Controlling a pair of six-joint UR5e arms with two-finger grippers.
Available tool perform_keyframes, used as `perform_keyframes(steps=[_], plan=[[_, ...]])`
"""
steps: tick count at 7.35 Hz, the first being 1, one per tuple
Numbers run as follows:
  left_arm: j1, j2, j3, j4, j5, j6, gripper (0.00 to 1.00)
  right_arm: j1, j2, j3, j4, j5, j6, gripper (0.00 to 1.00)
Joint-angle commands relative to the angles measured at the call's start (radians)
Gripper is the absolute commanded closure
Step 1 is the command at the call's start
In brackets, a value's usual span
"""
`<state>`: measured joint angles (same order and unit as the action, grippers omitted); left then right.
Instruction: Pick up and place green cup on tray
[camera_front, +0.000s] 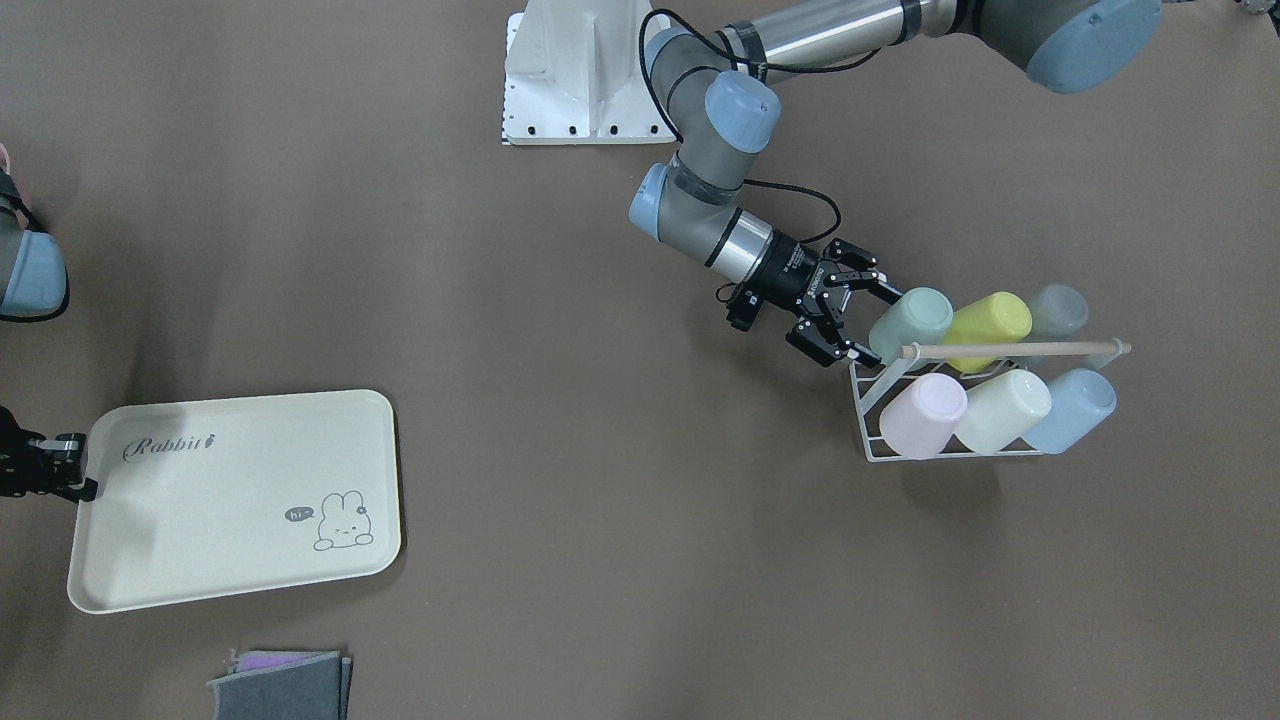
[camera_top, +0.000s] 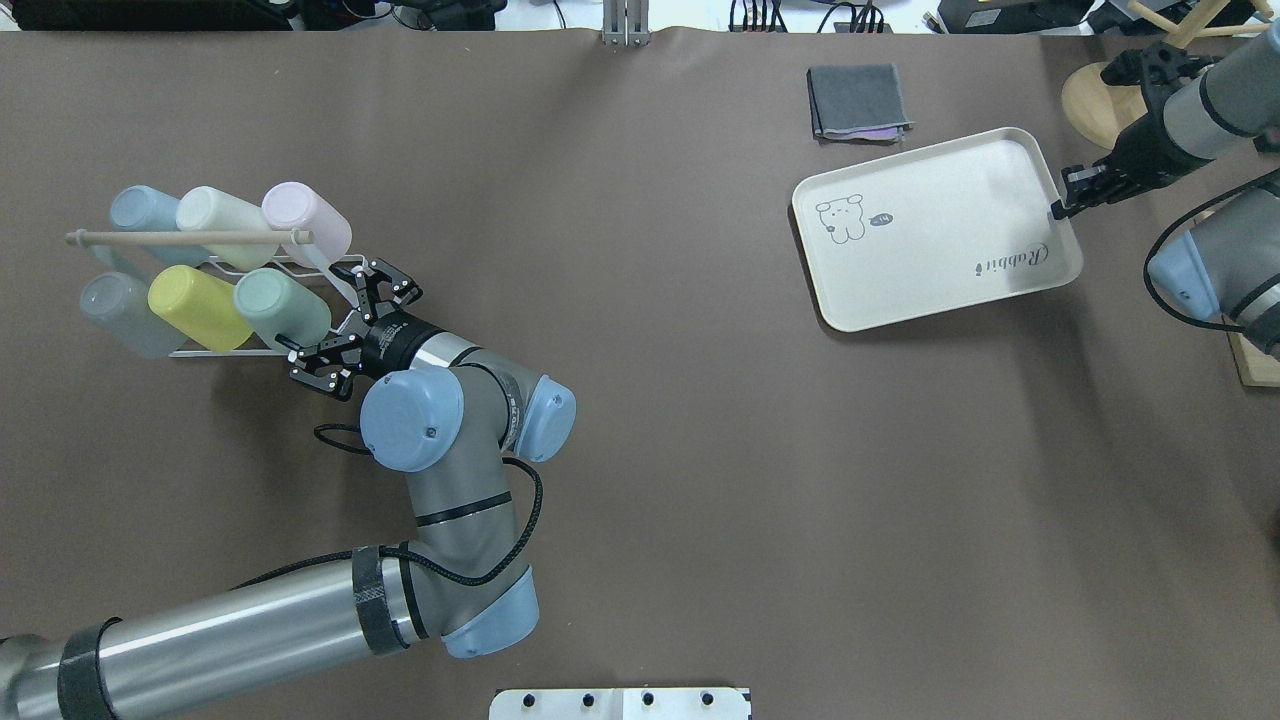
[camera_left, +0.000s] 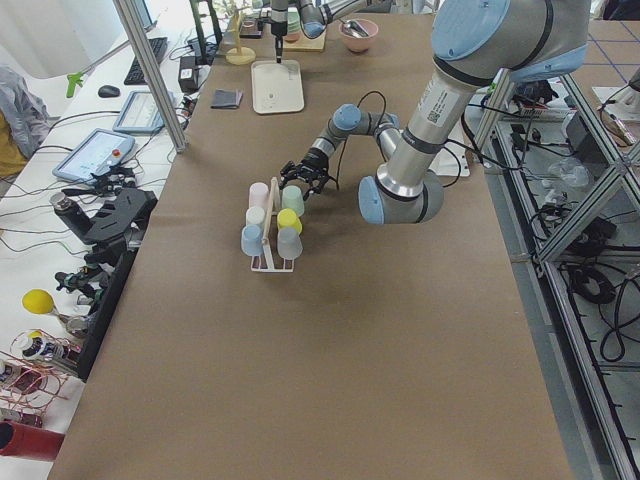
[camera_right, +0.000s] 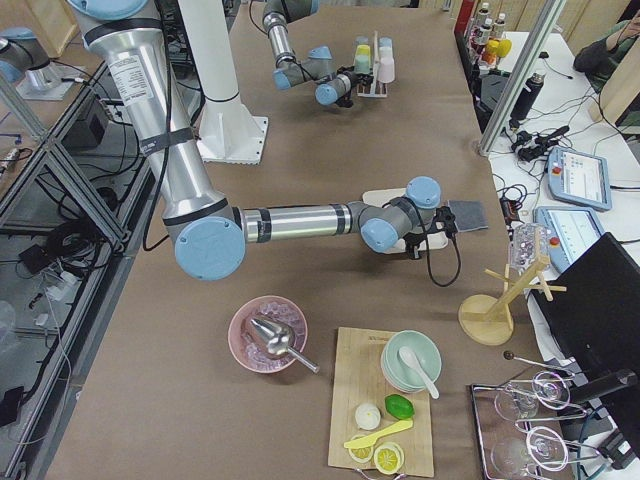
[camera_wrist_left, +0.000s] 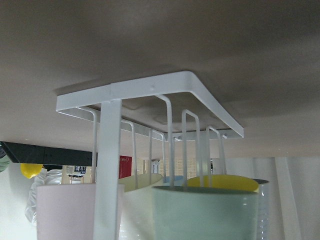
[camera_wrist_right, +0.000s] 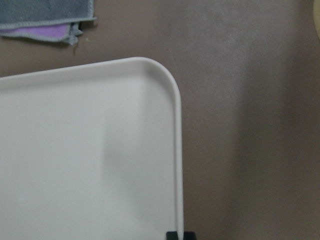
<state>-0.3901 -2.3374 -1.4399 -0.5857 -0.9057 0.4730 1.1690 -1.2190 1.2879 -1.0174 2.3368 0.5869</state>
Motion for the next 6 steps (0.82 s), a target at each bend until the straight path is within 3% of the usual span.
perform_keyframes(steps=[1,5,6], plan=[[0.008,0.001,0.004,0.102,0.01,-0.126,0.01,0.029,0.015,0.037,0.003,0.058,0.082,1.0],[0.01,0.001,0.015,0.118,0.048,-0.151,0.02,-0.021,0.047,0.108,0.017,0.095,0.231,1.0],[0.013,0.003,0.016,0.118,0.05,-0.151,0.02,-0.064,0.047,0.106,0.101,0.082,0.269,1.0]])
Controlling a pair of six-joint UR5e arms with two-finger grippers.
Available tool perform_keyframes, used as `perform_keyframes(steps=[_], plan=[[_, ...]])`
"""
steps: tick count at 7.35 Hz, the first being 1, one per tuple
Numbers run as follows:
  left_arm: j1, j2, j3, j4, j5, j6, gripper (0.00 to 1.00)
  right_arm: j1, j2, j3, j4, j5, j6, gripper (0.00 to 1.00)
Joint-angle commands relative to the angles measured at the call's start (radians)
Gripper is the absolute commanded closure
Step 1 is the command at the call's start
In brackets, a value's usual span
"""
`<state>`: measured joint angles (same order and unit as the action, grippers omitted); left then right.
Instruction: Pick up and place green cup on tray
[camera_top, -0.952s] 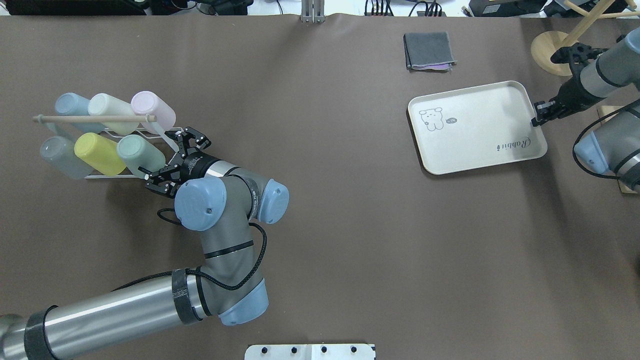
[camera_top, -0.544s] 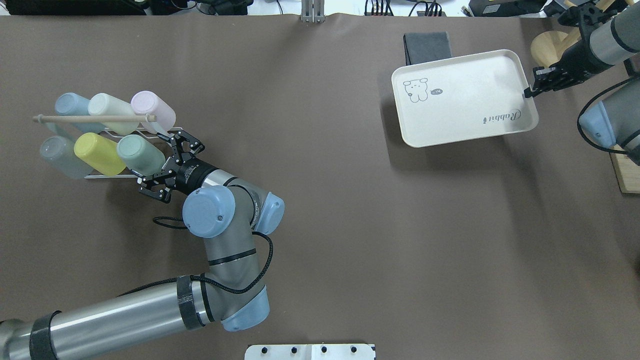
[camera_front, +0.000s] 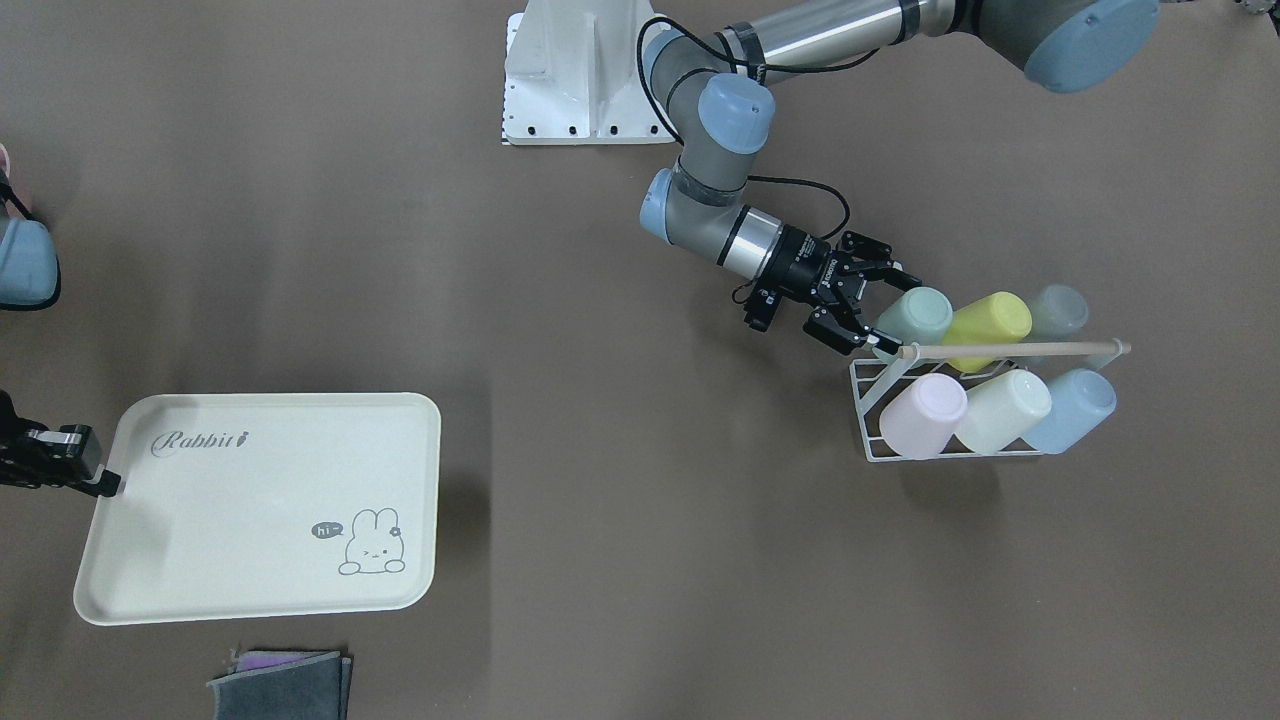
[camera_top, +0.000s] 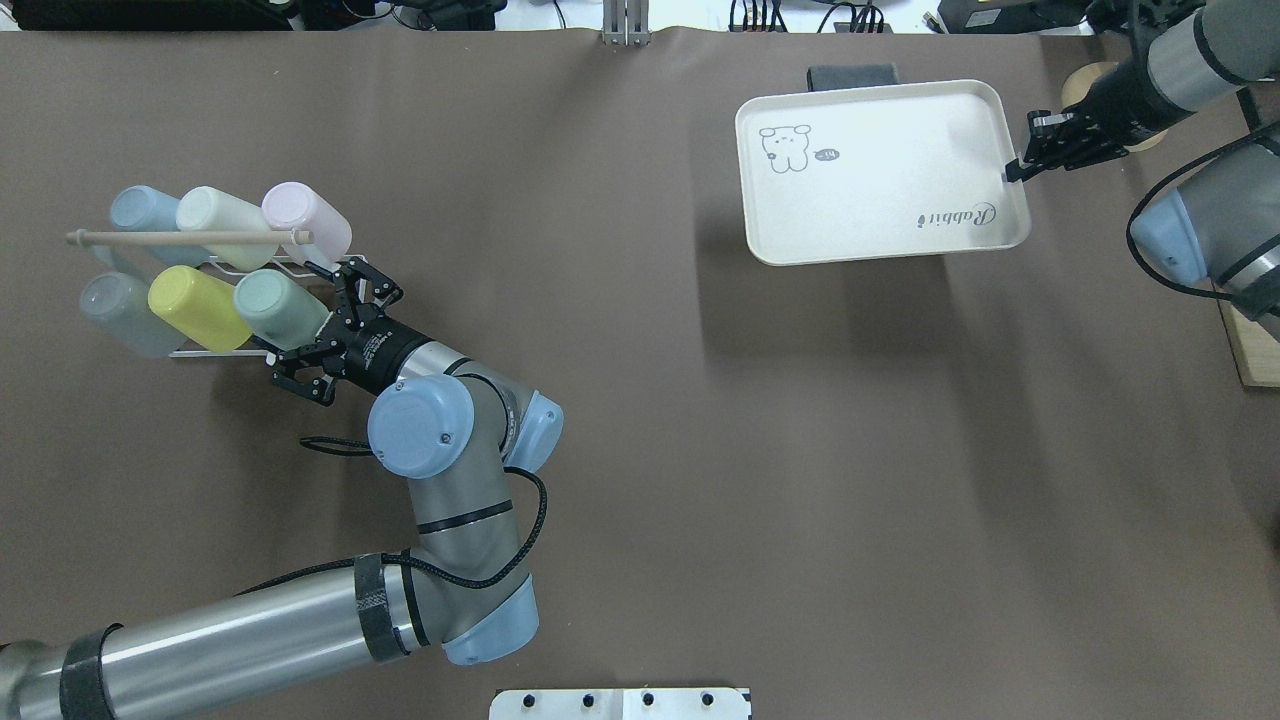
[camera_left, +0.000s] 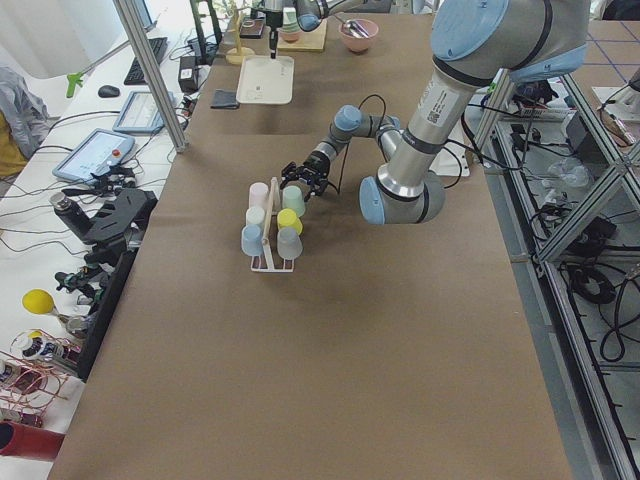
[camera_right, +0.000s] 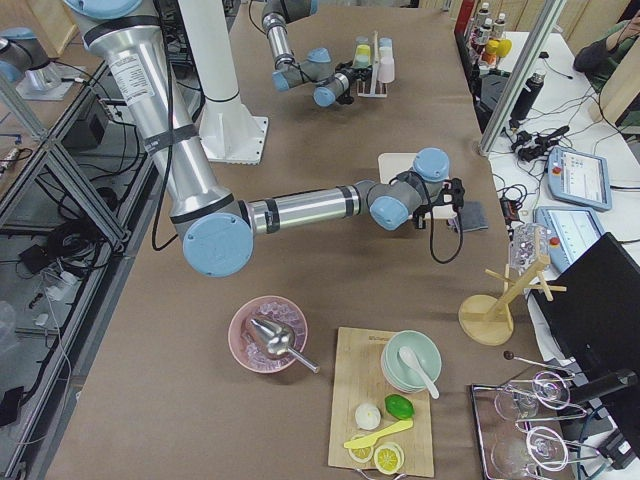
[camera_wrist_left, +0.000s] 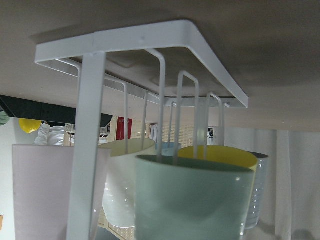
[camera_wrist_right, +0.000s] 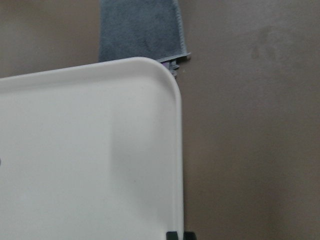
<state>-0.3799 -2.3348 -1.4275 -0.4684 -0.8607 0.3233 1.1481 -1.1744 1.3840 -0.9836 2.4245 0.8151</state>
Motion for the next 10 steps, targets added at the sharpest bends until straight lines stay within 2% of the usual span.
perform_keyframes(steps=[1,2,4,8,10], plan=[[0.004,0.002,0.025,0.0,0.02,-0.001,0.03,-0.066,0.004,0.012,0.124,-0.01,0.143,1.0],[0.003,0.0,0.028,0.0,0.044,0.0,0.03,-0.102,0.004,0.018,0.162,-0.034,0.21,1.0],[0.004,-0.001,0.047,0.0,0.049,-0.001,0.03,-0.219,0.012,0.018,0.259,-0.169,0.381,1.0],[0.003,0.005,0.05,0.02,0.068,-0.016,0.05,-0.384,0.076,0.004,0.255,-0.349,0.515,1.0],[0.003,0.008,0.048,0.033,0.062,-0.02,0.08,-0.413,0.097,-0.011,0.253,-0.38,0.547,1.0]])
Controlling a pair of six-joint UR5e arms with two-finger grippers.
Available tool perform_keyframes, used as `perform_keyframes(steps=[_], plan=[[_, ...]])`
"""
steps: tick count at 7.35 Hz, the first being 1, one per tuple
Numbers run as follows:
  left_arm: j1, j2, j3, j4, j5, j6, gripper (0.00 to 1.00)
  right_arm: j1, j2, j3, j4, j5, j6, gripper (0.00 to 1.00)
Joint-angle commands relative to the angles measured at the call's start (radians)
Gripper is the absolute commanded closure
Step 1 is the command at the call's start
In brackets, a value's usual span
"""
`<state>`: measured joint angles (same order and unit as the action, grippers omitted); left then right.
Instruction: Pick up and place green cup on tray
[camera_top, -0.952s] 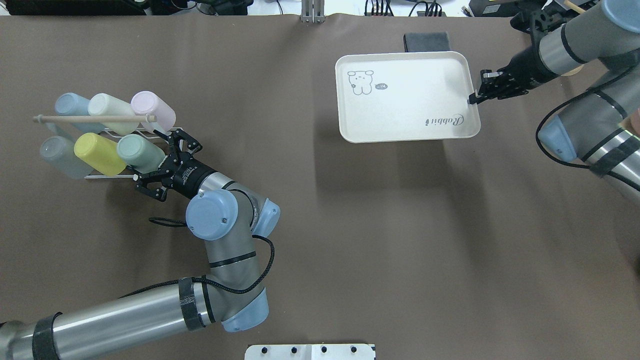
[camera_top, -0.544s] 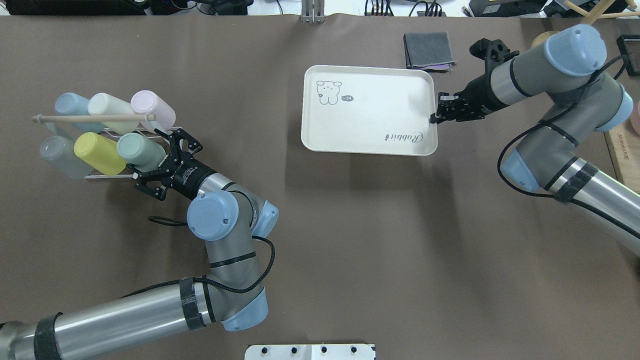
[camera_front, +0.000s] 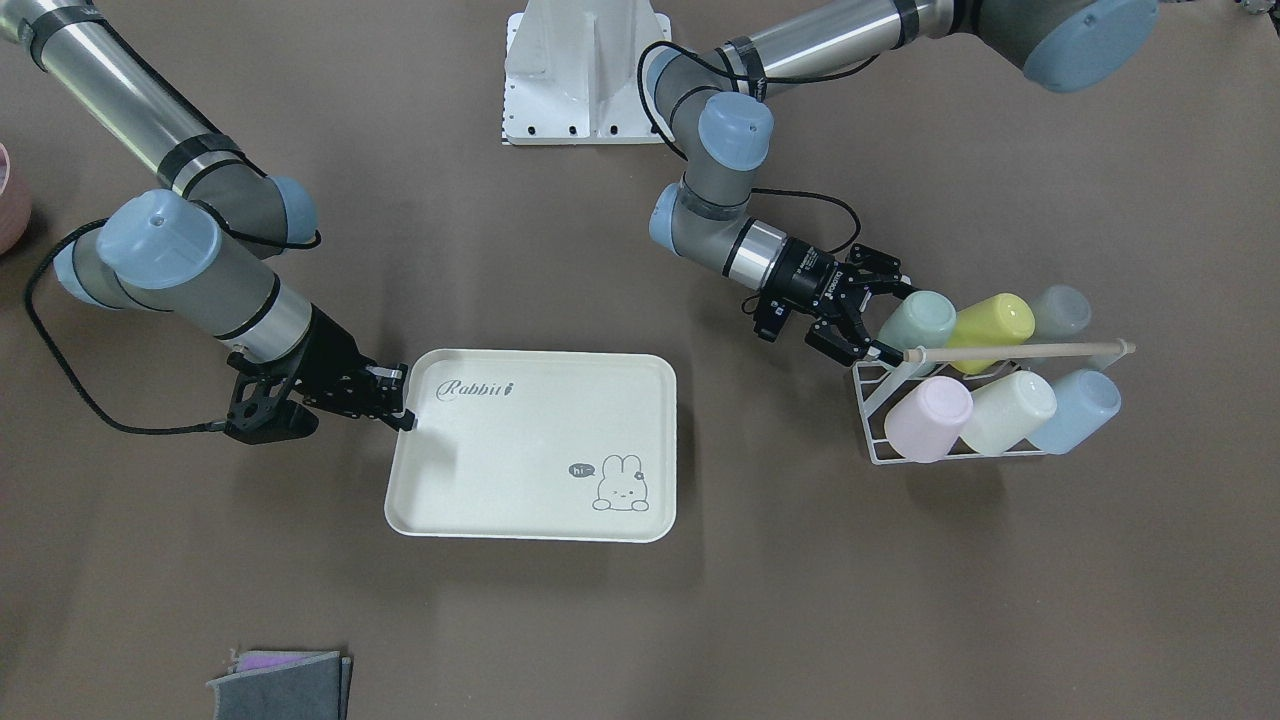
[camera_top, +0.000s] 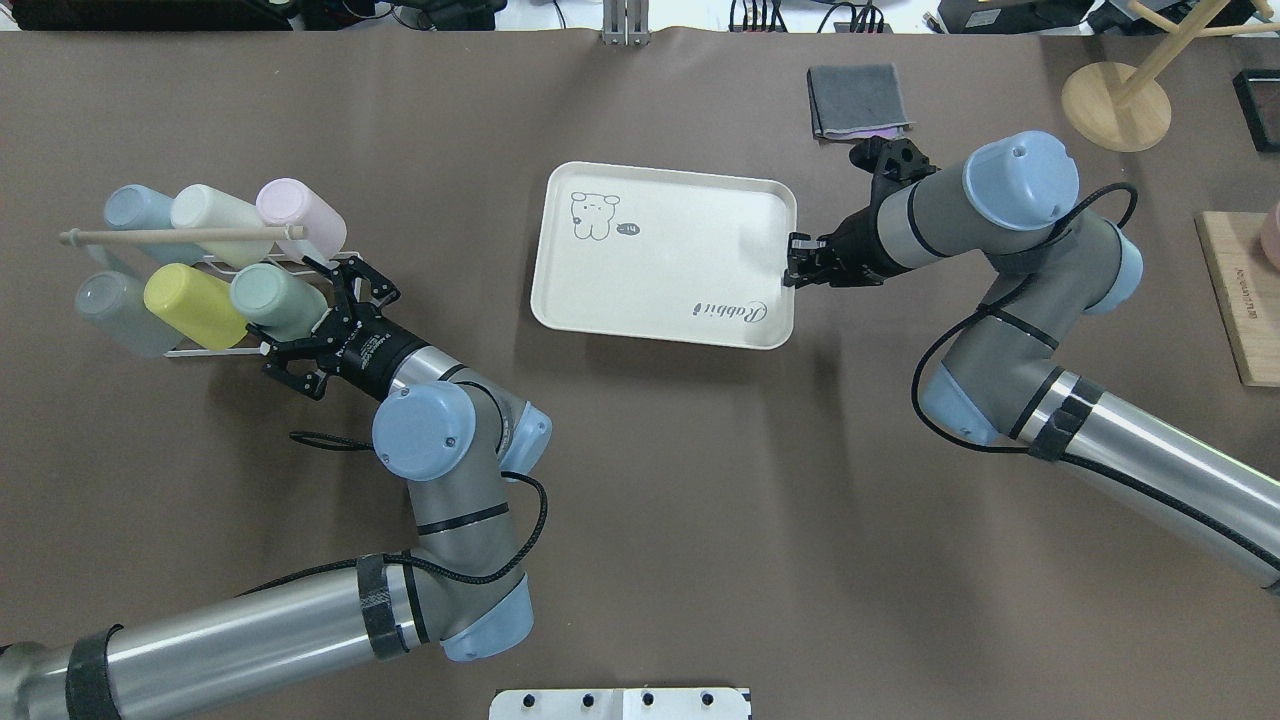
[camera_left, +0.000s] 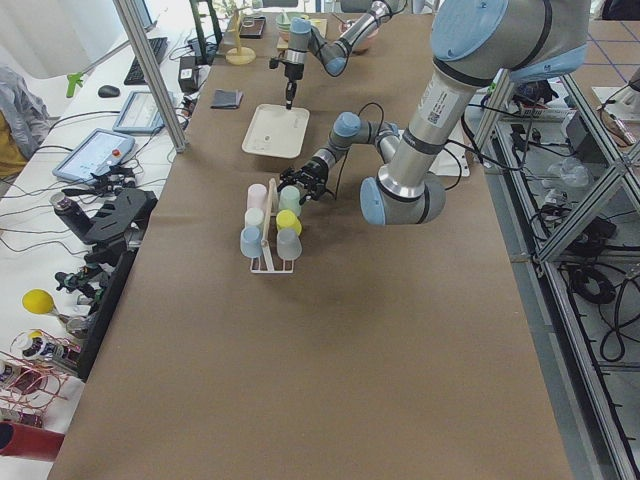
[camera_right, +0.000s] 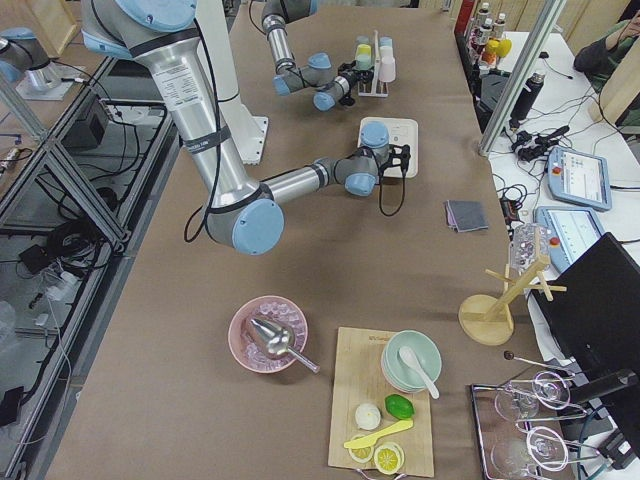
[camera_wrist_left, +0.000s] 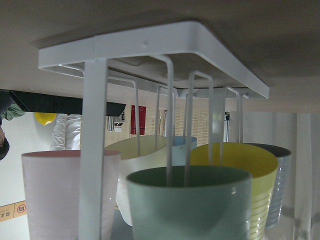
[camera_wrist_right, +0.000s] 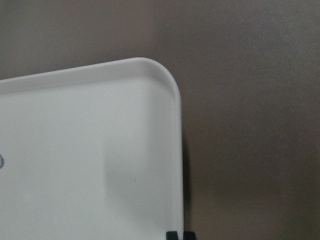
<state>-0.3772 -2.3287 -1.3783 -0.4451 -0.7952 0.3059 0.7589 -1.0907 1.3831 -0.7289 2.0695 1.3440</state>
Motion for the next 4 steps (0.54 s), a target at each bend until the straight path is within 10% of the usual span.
perform_keyframes(steps=[1,4], plan=[[0.0,0.003,-0.001,0.011,-0.005,-0.004,0.09,-0.038,0.021,-0.015,-0.001,-0.043,0.026,1.0],[-0.005,0.005,-0.001,0.016,-0.009,-0.016,0.09,-0.076,0.048,-0.024,0.002,-0.093,0.09,1.0]])
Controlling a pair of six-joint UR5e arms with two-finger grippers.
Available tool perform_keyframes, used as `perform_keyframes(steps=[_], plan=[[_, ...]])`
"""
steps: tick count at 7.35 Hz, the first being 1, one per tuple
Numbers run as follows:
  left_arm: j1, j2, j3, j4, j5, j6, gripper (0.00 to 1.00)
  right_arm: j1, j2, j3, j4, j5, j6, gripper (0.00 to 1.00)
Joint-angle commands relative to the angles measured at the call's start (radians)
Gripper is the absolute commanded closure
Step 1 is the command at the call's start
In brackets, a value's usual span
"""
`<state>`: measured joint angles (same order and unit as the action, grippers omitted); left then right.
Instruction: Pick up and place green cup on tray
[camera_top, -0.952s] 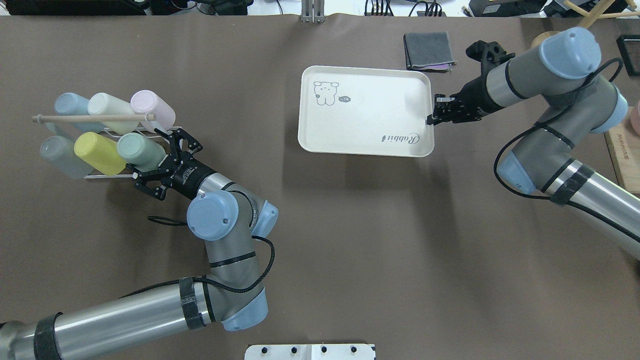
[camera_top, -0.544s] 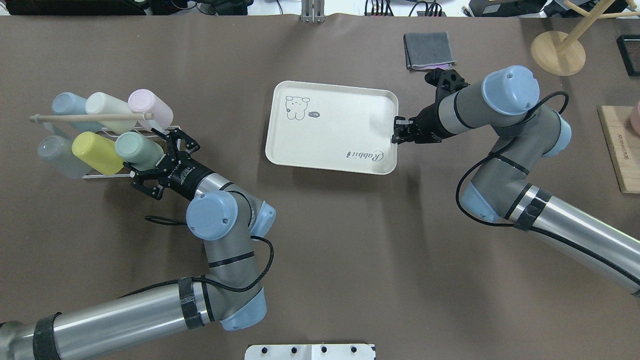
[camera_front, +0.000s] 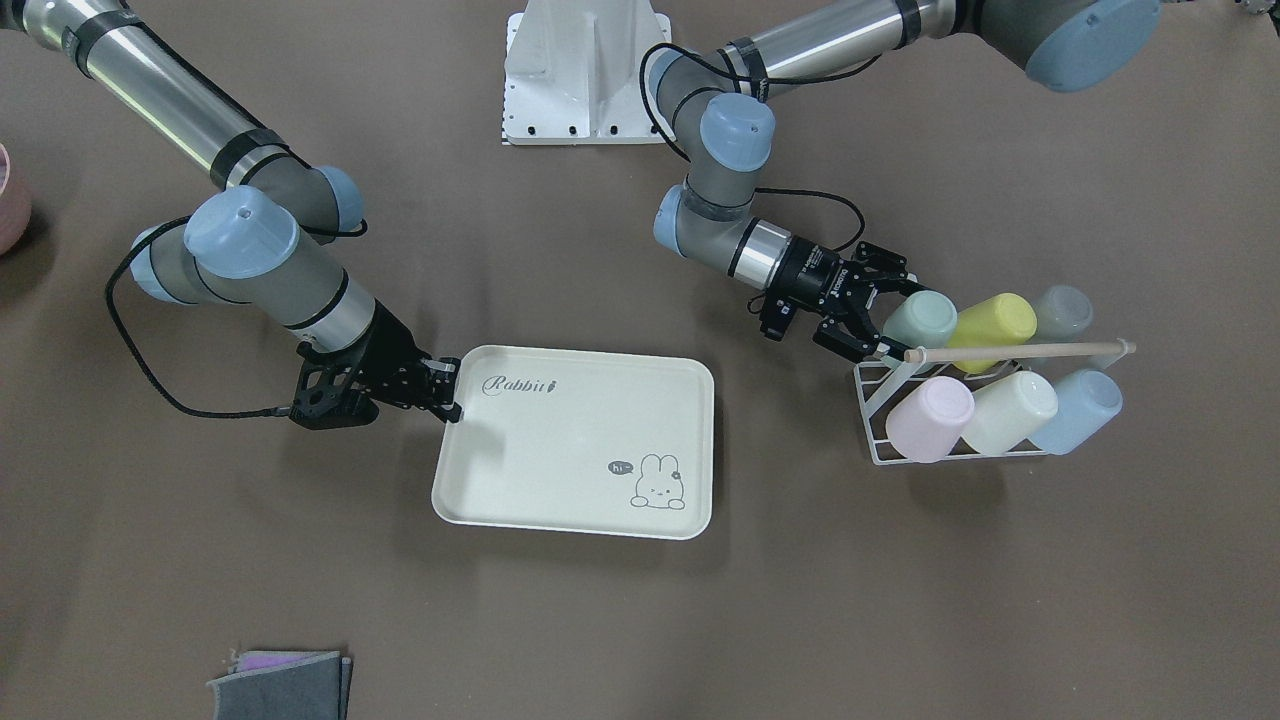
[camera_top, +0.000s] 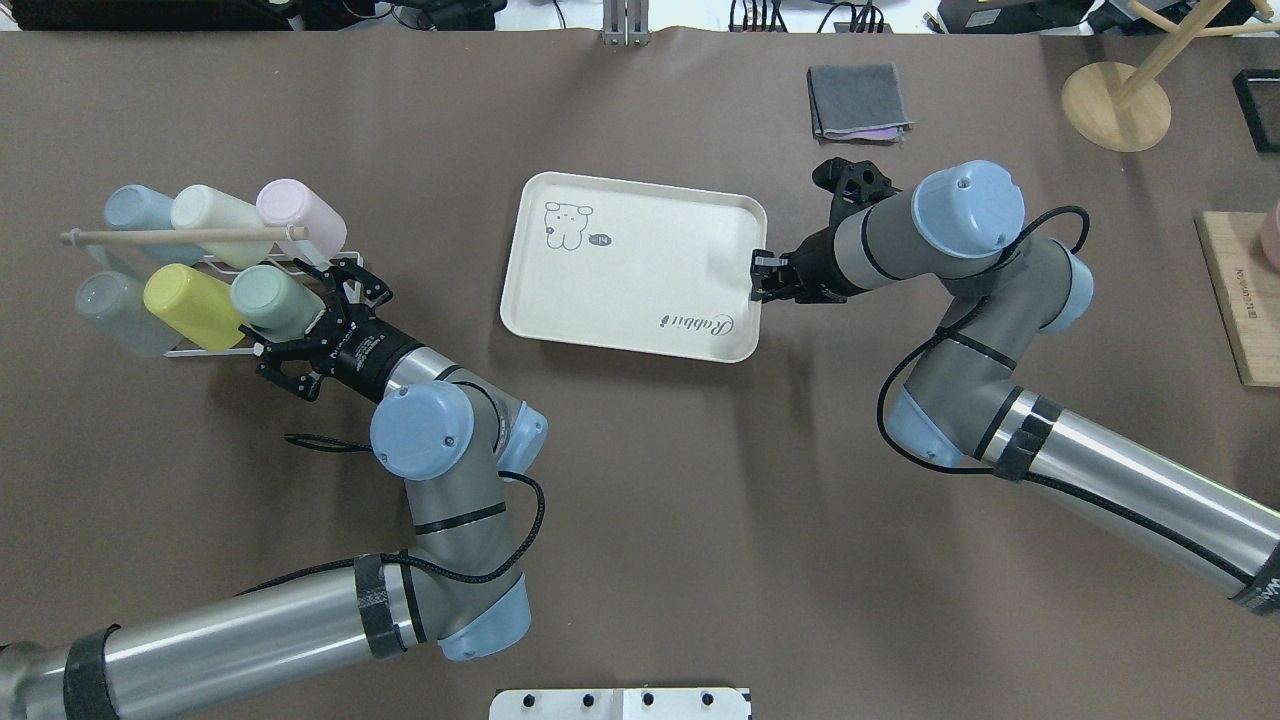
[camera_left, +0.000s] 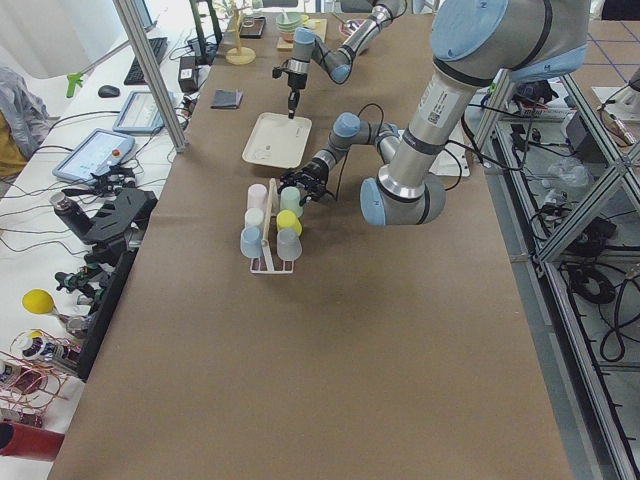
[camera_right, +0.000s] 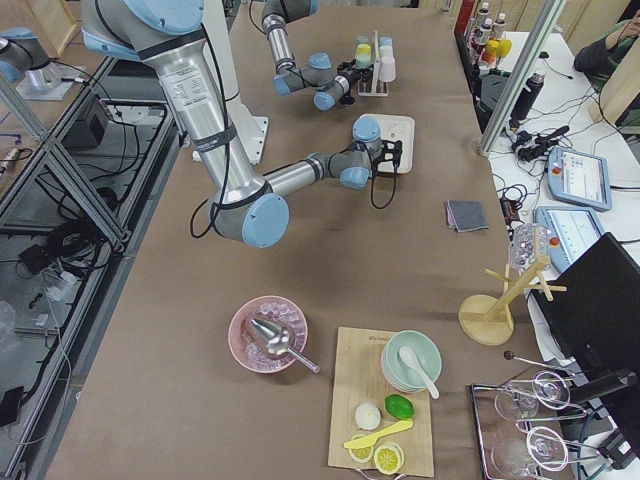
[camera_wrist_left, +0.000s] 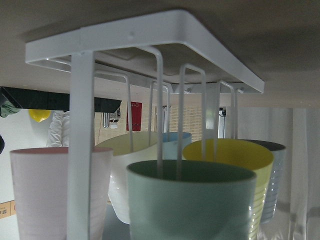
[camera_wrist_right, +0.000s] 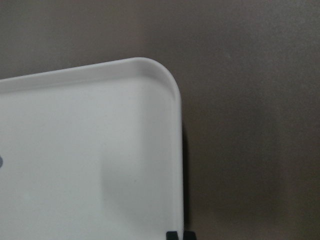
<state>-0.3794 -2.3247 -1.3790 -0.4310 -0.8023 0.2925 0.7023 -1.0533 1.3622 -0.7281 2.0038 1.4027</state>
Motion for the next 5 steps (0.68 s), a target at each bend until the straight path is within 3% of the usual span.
perform_keyframes(steps=[1,3,4,5], plan=[[-0.003,0.001,0.0,0.015,-0.001,-0.001,0.08,-0.035,0.021,-0.009,0.003,-0.04,0.033,1.0],[-0.003,0.001,0.0,0.023,-0.001,-0.001,0.21,-0.04,0.013,-0.011,0.001,-0.03,0.016,1.0],[-0.004,0.001,0.0,0.023,-0.001,-0.001,0.22,-0.038,0.01,-0.011,0.001,-0.023,-0.029,1.0],[-0.004,0.001,0.0,0.023,-0.001,-0.001,0.31,-0.038,0.01,-0.011,-0.002,-0.007,-0.069,1.0]])
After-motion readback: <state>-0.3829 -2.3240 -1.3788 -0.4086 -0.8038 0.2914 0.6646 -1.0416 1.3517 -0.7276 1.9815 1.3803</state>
